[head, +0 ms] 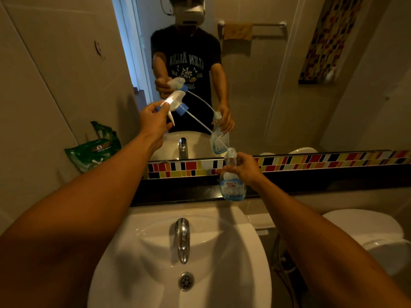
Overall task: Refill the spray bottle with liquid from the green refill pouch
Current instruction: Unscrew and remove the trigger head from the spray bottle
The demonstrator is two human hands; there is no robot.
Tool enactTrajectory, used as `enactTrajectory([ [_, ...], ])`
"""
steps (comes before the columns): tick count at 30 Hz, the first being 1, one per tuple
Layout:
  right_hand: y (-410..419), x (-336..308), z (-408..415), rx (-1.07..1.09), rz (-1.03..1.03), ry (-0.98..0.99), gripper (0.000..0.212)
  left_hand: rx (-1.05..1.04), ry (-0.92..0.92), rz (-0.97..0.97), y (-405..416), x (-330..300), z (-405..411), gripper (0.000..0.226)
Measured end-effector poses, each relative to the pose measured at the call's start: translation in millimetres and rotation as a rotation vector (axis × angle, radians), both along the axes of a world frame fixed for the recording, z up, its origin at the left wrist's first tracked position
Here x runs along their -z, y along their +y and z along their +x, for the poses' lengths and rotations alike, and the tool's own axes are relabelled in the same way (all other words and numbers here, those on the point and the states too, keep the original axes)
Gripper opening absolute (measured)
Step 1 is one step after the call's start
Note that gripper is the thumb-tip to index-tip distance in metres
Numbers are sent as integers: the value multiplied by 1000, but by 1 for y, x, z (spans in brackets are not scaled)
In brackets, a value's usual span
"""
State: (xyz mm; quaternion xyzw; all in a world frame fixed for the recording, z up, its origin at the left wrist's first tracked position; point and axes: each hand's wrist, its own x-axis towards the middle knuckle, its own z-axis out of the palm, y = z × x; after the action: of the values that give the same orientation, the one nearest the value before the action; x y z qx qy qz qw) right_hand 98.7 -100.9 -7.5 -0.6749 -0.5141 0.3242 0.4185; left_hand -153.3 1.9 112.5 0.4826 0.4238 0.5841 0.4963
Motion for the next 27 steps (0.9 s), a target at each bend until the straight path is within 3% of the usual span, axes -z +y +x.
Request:
enactTrajectory([
  [7, 1, -7, 0, -2, 45, 40, 35, -77, -90, -93, -1, 6, -19, 12],
  [17, 7, -15, 5, 2, 136, 140, 32, -124, -296, -369, -6, 41, -28, 17],
  [22, 9, -15, 8, -9, 154, 169, 33, -154, -439, -448, -9, 65, -28, 7],
  [27, 12, -11, 10, -25, 149, 184, 36, -134, -540, -529, -5, 97, -29, 27],
])
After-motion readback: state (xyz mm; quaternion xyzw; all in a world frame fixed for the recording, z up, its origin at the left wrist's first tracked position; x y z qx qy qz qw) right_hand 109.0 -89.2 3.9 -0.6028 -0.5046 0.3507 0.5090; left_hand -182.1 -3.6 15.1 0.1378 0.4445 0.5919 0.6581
